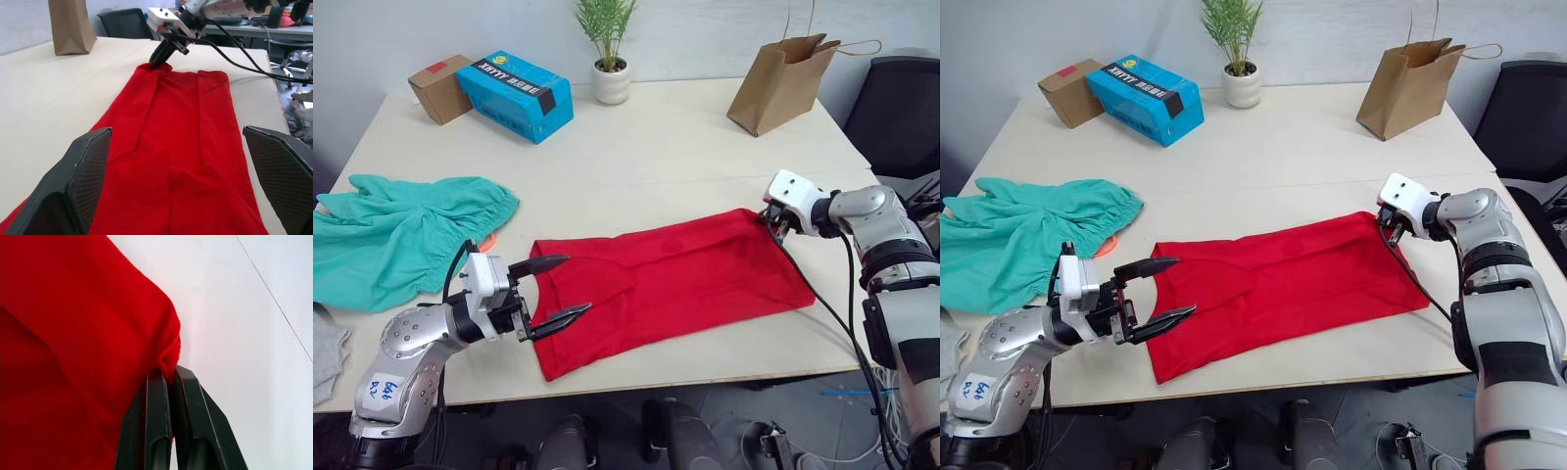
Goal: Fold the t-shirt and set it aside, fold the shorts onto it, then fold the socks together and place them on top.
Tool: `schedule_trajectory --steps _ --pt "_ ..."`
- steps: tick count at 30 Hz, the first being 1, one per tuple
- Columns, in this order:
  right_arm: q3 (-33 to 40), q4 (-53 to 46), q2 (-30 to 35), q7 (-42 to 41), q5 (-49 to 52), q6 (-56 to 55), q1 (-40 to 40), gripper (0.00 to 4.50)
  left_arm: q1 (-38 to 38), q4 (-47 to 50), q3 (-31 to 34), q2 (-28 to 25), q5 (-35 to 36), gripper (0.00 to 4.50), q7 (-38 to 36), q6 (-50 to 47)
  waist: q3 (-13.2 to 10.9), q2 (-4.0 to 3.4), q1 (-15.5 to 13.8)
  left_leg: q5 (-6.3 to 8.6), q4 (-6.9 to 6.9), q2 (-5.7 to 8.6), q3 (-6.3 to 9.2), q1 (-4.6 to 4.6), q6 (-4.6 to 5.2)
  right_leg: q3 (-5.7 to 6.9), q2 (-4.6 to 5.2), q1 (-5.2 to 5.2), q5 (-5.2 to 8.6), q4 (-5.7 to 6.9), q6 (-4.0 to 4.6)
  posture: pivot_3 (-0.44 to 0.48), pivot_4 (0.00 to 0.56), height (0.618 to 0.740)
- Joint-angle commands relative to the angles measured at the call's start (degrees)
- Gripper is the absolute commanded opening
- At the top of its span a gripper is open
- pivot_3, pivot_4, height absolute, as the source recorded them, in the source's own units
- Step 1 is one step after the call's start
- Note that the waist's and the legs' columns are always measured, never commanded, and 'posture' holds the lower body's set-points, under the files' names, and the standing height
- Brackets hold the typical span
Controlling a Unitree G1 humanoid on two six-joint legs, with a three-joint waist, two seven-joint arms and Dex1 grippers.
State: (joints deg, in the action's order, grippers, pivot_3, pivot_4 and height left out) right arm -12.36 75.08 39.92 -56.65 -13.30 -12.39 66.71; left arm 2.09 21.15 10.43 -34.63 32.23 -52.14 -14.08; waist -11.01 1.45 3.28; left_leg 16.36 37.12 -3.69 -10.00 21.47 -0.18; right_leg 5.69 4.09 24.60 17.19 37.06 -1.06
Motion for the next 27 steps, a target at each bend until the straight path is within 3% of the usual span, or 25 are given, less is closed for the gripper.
schedule_trajectory --steps 1,5,8,13,17,21,24,27 --pt "2.9 0.1 0.7 -4.4 1.9 0.6 1.7 0.27 2.0 -1.5 -0.5 -0.6 -0.7 4.5 -1.1 1.5 0.0 0.0 0.0 -0.01 -0.01 0.0 0.0 0.0 0.0 0.0 0.0 0.0 0.0 0.01 0.0 0.0 0.15 0.74" --pt "6.0 -1.2 2.8 -6.7 4.1 -0.8 0.9 1.38 8.1 -7.0 -1.2 -3.9 -0.7 4.5 -3.7 -2.2 0.0 -0.01 0.0 -0.03 0.02 0.0 -0.01 -0.01 0.01 0.0 0.0 0.0 0.0 0.05 0.0 0.0 0.15 0.74" --pt "8.5 -3.2 5.4 -10.4 6.4 1.1 0.4 2.49 13.5 -12.5 -2.5 -6.9 -2.5 4.5 -5.7 -3.6 0.0 -0.07 -0.2 -0.09 0.0 0.01 0.0 0.0 -0.01 0.01 -0.01 0.01 0.0 0.09 0.0 0.0 0.15 0.74" --pt "13.5 -13.9 11.4 -18.8 12.8 21.2 -4.8 4.34 25.0 -25.6 -6.5 -9.2 -6.9 4.5 -11.6 -1.6 -0.1 -0.08 -0.4 -0.09 -0.03 0.0 0.01 0.01 -0.01 0.05 -0.01 0.0 0.0 0.0 -0.01 0.0 0.15 0.74" --pt "18.0 -45.5 17.8 -19.7 21.0 58.7 -22.7 4.45 36.9 -41.1 -12.0 -7.1 -13.0 4.5 -15.4 2.0 0.0 -0.08 -1.7 -0.09 0.0 -0.01 0.08 0.09 -0.01 0.1 0.0 0.03 0.01 -0.06 -0.01 0.0 0.15 0.74" --pt "32.2 -75.5 16.3 -14.0 31.9 92.0 -39.0 4.45 47.6 -58.1 -16.5 -2.6 -19.9 4.5 -16.7 7.8 0.0 -0.11 -1.6 -0.09 0.05 0.0 0.12 0.24 0.0 0.14 -0.01 0.15 0.01 -0.01 -0.01 0.0 0.15 0.74" --pt "38.4 -86.2 13.8 -8.6 33.8 103.2 -46.7 4.45 53.2 -69.4 -18.4 0.9 -24.2 4.5 -15.9 12.7 0.0 -0.04 -1.7 -0.07 0.12 0.01 0.14 0.27 0.08 0.18 0.01 0.19 0.01 0.07 -0.01 0.0 0.15 0.74" --pt "43.3 -89.1 9.7 -1.4 36.8 104.9 -51.0 4.45 56.9 -77.3 -19.8 3.6 -27.5 4.5 -15.5 15.1 0.0 0.06 -1.5 0.13 0.09 0.0 0.2 0.27 0.39 0.23 0.01 0.16 -0.01 0.04 0.0 0.0 0.15 0.74"
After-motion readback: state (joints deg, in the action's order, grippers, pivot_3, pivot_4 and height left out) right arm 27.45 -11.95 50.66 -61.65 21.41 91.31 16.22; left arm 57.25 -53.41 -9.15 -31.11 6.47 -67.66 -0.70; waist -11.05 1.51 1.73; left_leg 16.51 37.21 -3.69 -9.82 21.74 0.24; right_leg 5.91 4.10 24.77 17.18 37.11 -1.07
